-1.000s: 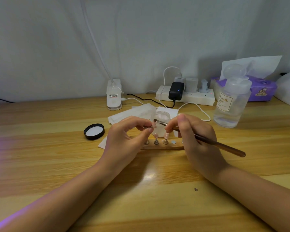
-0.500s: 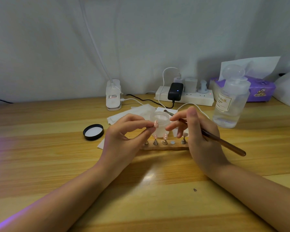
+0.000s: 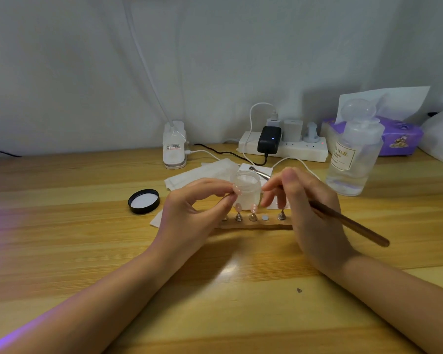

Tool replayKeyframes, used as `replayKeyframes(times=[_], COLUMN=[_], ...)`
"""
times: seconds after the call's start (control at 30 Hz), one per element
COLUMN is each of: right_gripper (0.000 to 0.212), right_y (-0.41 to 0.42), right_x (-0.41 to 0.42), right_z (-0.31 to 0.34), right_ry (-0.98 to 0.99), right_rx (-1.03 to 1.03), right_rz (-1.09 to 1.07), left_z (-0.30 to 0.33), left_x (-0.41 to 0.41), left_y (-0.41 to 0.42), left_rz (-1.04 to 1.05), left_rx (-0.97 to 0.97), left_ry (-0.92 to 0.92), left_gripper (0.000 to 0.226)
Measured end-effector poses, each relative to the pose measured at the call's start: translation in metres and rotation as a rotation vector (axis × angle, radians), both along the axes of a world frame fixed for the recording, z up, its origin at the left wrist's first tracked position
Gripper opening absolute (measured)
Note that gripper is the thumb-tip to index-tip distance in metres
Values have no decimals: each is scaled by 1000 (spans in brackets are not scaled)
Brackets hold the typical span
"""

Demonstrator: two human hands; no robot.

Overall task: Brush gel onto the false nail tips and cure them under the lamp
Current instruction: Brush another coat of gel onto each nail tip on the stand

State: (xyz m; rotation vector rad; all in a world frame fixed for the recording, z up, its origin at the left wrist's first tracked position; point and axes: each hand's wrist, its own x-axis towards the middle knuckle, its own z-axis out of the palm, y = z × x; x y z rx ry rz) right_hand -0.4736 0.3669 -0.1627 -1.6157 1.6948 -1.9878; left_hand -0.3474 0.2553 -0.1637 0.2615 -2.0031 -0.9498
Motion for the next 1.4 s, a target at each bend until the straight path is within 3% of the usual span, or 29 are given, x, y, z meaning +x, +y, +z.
replayKeyframes(times=[0.2, 0.5, 1.07, 1.4], right_gripper=[33, 45, 51, 46], right_y=[-1, -1, 1, -1], right_x=[5, 6, 8, 7], right_z=[-5, -7, -8, -7], right_ry=[80, 50, -26, 54], right_rx=[-37, -17, -21, -14], right_rz=[65, 87, 111, 27], left_z=[-1, -2, -3, -5], left_x=[-2, -2, -3, -3], left_y=[1, 0, -2, -3], left_rz=[21, 6, -1, 30], left_rx=[62, 143, 114, 89], left_ry=[2, 4, 0, -16], left_gripper=[21, 21, 20, 28])
